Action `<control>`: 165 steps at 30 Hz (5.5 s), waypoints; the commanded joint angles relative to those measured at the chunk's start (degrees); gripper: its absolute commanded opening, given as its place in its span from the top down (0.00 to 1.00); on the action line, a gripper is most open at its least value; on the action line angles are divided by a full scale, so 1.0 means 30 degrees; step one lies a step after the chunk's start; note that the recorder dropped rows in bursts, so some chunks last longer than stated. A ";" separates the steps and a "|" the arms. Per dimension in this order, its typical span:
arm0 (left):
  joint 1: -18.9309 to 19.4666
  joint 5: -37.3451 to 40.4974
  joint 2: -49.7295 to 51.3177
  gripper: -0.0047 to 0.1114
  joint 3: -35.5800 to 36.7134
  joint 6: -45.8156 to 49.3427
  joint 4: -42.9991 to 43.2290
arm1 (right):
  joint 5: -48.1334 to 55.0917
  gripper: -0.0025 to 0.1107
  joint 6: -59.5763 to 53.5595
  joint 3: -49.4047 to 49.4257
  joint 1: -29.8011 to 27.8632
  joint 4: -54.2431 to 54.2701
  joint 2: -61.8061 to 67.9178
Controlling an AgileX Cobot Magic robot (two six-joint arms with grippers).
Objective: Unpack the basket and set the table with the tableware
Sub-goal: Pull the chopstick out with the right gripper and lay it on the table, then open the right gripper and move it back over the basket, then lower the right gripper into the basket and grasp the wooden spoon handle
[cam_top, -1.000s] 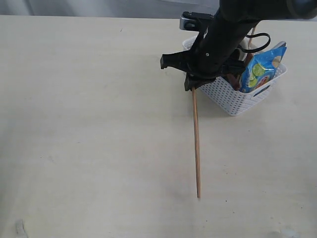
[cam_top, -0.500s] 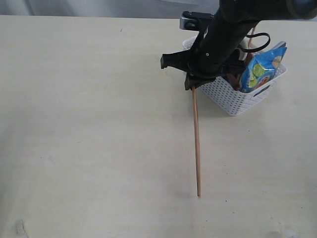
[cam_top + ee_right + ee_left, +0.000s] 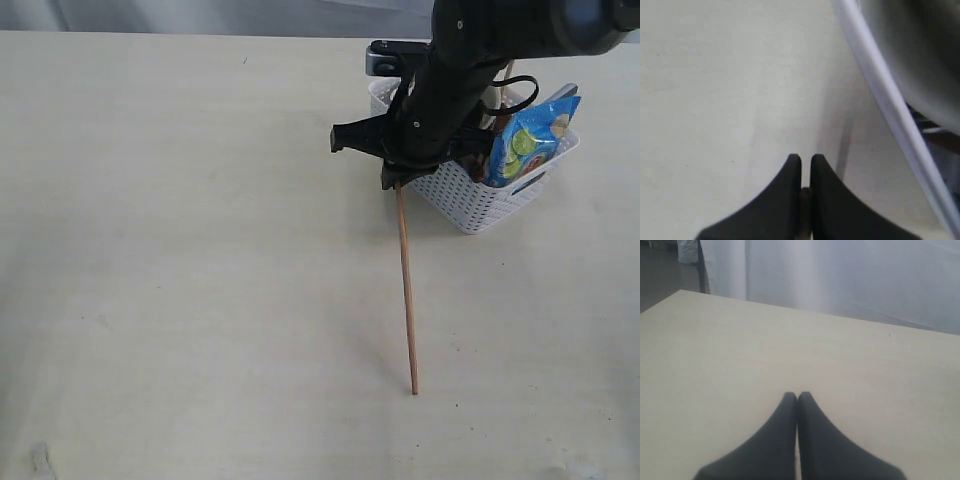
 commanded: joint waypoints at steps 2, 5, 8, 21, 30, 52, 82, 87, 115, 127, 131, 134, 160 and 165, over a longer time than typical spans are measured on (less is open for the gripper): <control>0.0058 -0.0056 -0.0065 0.96 0.0072 0.0003 0.0076 | -0.0642 0.98 -0.0007 0.0016 -0.0049 -0.0345 0.0240; 0.0058 -0.0056 -0.0065 0.96 0.0072 0.0003 0.0076 | -0.0678 0.98 -0.0007 0.0016 -0.0049 -0.0345 0.0240; 0.0058 -0.0056 -0.0065 0.96 0.0072 0.0003 0.0076 | -0.0678 0.98 -0.0007 0.0016 -0.0049 -0.0345 0.0240; 0.0058 -0.0056 -0.0065 0.96 0.0072 0.0039 0.0076 | -0.0498 0.98 -0.0007 0.0016 -0.0049 -0.1136 0.0240; 0.0058 -0.0056 -0.0065 0.96 0.0072 0.0039 0.0076 | -0.0567 0.98 0.0590 0.0016 -0.0049 -0.1344 0.0240; 0.0058 -0.0056 -0.0065 0.96 0.0072 0.0005 0.0076 | -0.0981 0.59 0.2861 0.0016 -0.0049 -0.1707 0.0240; 0.0058 -0.0056 -0.0065 0.96 0.0072 0.0005 0.0076 | 0.7002 0.59 -0.3263 -0.5972 -0.3534 -0.2056 -0.4817; 0.0058 -0.0056 -0.0065 0.96 0.0072 0.0043 0.0076 | 0.8620 0.59 -0.6117 -0.5529 -0.3866 -0.1344 -0.4538; 0.0058 -0.0056 -0.0065 0.96 0.0072 0.0043 -0.0067 | 0.9666 0.59 -0.7204 -0.5529 -0.3787 0.0170 0.0284; 0.0058 -0.0056 -0.0065 0.96 0.0072 0.0043 -0.0067 | 0.9666 0.59 -0.6851 -0.4876 -0.3787 -0.0165 0.0284; 0.0058 -0.0056 -0.0065 0.96 0.0072 0.0043 -0.0067 | 0.9666 0.59 -0.6856 -0.4876 -0.3787 -0.0165 0.0284; 0.0058 -0.0056 -0.0065 0.96 0.0072 0.0043 -0.0067 | 0.9666 0.59 -0.6856 -0.4876 -0.3787 -0.0165 0.0284; 0.0058 -0.0056 -0.0065 0.96 0.0072 0.0043 -0.0067 | 0.9666 0.69 -0.6716 -0.4876 -0.3787 -0.0147 0.0328; 0.0058 -0.0056 -0.0065 0.96 0.0072 0.0043 -0.0067 | 0.9666 0.77 -0.6716 -0.4876 -0.3787 -0.0147 0.0577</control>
